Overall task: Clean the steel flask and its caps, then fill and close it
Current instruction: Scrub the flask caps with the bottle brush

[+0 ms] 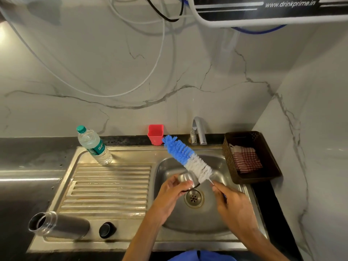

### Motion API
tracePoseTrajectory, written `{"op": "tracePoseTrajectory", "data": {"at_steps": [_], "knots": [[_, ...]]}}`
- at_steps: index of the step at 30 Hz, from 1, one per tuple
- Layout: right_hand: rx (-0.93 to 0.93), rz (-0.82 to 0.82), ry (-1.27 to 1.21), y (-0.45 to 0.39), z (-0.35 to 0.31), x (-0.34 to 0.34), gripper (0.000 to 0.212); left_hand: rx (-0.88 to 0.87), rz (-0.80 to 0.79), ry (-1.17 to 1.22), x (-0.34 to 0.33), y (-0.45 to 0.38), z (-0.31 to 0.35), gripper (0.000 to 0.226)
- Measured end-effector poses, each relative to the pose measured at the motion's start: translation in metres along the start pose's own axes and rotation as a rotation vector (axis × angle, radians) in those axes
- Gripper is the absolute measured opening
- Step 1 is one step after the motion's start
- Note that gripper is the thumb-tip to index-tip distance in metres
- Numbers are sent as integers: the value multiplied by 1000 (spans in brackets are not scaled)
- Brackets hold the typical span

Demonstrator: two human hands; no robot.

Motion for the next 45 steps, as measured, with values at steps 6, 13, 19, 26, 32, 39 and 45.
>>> {"op": "tracePoseTrajectory", "data": {"at_steps": [6,13,19,26,32,39,45], "knots": [[17,-41,-25,10,-3,-7,31,-61,124,415,41,-5,12,50],[20,-36,-16,-5,-9,-6,27,-102,185,234,20,2,11,72],[88,-122,65,7,-16,0,34,-111,452,436,80,6,27,34],[127,-153,92,18,-30,2,36,-120,568,527,97,14,25,40],[293,-152,444,9,-32,15,41,-18,423,108,92,7,34,50],[-385,-642,-843,19,-23,-26,21,-30,322,115,91,4,49,56],[-218,-449,-631,1,-2,-23,24,-86,244,168,90,6,60,64]]}}
Point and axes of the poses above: each hand's wrist, its own y-axis away from the middle knuckle, its own x-axis out of the back of the hand, z = x × y, the point moved 10 cm from there along -y, towards the middle knuckle, and after that the axes turned 11 degrees about x, right-handed, at the moved point
